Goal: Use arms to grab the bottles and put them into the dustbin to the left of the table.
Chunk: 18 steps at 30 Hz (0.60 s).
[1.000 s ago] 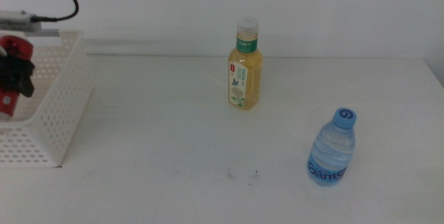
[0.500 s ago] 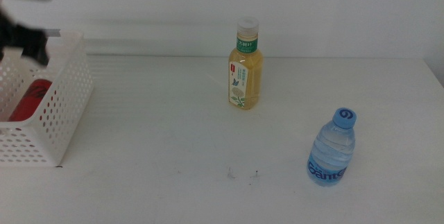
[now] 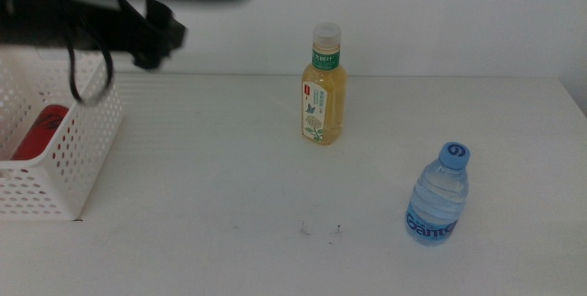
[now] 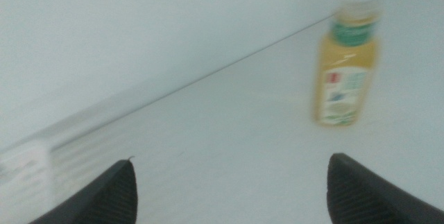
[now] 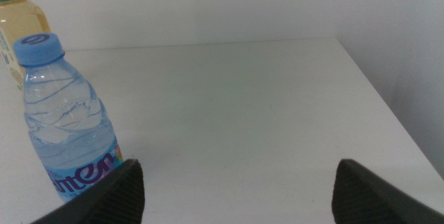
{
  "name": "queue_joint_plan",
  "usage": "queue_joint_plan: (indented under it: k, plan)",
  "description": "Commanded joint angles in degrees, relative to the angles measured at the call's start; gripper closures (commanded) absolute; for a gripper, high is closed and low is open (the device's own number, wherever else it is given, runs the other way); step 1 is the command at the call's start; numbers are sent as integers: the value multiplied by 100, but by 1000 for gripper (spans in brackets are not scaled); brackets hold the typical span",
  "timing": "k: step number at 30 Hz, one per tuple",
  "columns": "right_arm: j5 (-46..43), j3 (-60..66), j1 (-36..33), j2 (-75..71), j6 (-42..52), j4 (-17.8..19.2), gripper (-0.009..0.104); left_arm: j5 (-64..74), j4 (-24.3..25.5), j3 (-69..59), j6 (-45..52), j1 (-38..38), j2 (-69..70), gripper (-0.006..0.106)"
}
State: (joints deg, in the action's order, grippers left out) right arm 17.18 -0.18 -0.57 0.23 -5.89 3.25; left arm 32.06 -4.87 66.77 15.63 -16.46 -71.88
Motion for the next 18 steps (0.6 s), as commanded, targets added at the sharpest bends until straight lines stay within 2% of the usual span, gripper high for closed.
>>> queue_joint_plan:
  k: [1, 5, 11, 18]
  plan:
    - [-52, 18, 30, -23, 33, 39, 9, -748, -126, -605, -71, -340, 359, 7]
    - [-52, 18, 30, -23, 33, 39, 9, -2185, -154, -1947, -71, -736, 881, 7]
    - [-52, 18, 30, -23, 33, 39, 9, -4475, -223, -3860, -277, -875, 1541, 7]
    - [-52, 18, 30, -23, 33, 39, 9, -6912, 393, -5289, -1159, -865, 1601, 7]
